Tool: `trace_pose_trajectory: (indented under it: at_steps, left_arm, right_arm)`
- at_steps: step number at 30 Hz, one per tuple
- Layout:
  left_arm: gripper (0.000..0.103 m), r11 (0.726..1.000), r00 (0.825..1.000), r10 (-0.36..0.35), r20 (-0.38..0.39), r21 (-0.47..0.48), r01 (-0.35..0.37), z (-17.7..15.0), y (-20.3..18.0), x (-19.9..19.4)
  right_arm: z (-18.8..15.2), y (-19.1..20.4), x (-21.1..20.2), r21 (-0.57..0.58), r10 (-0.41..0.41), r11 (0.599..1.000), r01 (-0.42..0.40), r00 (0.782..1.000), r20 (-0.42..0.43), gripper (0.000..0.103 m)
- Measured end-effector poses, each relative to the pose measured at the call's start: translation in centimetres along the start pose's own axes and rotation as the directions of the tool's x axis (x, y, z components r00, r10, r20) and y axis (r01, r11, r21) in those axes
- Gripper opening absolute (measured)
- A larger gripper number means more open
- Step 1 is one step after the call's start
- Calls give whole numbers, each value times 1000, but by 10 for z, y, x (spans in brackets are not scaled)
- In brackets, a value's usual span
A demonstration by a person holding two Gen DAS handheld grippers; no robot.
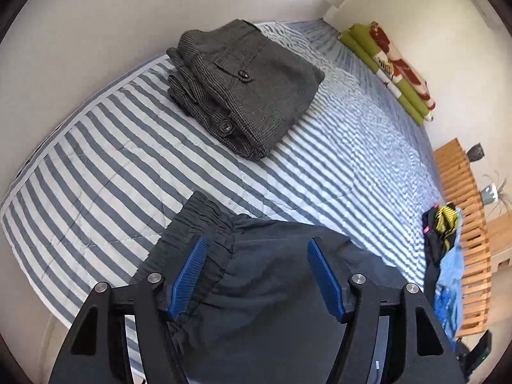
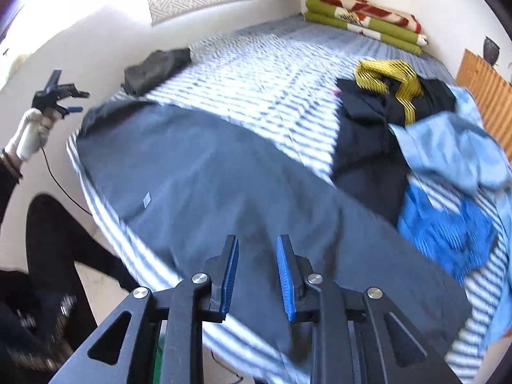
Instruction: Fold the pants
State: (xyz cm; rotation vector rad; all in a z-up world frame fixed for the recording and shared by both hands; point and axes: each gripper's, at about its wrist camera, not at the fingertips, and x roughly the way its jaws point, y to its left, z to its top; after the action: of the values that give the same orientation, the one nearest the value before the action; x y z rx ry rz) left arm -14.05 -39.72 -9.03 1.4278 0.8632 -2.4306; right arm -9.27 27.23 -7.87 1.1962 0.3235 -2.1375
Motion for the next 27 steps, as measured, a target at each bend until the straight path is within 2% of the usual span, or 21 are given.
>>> trace_pose_trajectory:
  at_steps: [3, 4, 5, 6, 7, 9, 10, 11, 14, 17, 20, 21, 22, 23, 24, 27]
  left_arm:
    - [67, 995, 994, 102, -49, 13, -101, -10, 7, 29]
    - [64, 990, 988, 140, -69, 9, -140, -15, 15, 36]
    - [56, 987, 984, 158, -79, 4, -158, -19, 22, 38]
    - [54, 988, 985, 154, -82, -3, -155, -21, 27, 37]
    - [54, 989, 987, 146, -63, -21, -148, -21, 29, 29]
    - [55, 987, 987, 161, -2, -29, -161, -21, 21, 8]
    - [55, 988, 988, 152, 32, -11, -152, -21, 12, -4]
    - [57, 991, 989, 136, 54, 7, -137, -21, 1, -13]
    - [61, 991, 994, 73, 78, 104, -81, -27, -47, -29]
    - [62, 981, 999, -41, 13, 188, 37, -37, -97, -15]
    - [62, 967, 989, -116, -94, 215, 134, -50, -138, 22]
    - [62, 964, 983, -132, -126, 215, 157, -53, -150, 38]
    - [62, 959, 974, -152, -170, 214, 187, -59, -163, 53]
    - [62, 954, 964, -162, -209, 215, 207, -65, -174, 66]
    - [62, 952, 957, -162, -239, 216, 215, -72, -185, 78]
    - [62, 951, 948, -147, -284, 224, 215, -86, -207, 98]
  right_arm:
    - [35, 25, 41, -41, 30, 999, -30, 1000, -3, 22]
    - [43, 34, 56, -49, 39, 998, -40, 999, -14, 22]
    - [49, 42, 67, -67, 49, 996, -51, 998, -30, 22]
    - [59, 48, 79, -89, 60, 994, -64, 997, -40, 22]
    - [68, 49, 88, -94, 65, 993, -69, 997, -46, 22]
    - [89, 42, 109, -76, 65, 995, -69, 996, -54, 29]
    - [101, 37, 120, -51, 58, 997, -61, 997, -52, 38]
    - [111, 30, 130, -29, 63, 998, -64, 997, -49, 42]
    - [138, 18, 164, 9, 134, 991, -134, 987, -86, 48]
    - [152, 19, 196, -15, 134, 990, -137, 983, -129, 48]
    - [151, 25, 216, -26, 211, 975, -220, 958, -194, 47]
    - [148, 30, 217, -36, 223, 972, -234, 954, -201, 46]
    - [145, 34, 216, -56, 218, 971, -233, 956, -196, 31]
    - [143, 39, 214, -78, 202, 972, -221, 960, -195, 8]
    - [140, 43, 212, -95, 186, 974, -207, 963, -194, 2]
    - [130, 57, 197, -141, 162, 973, -184, 975, -151, 1]
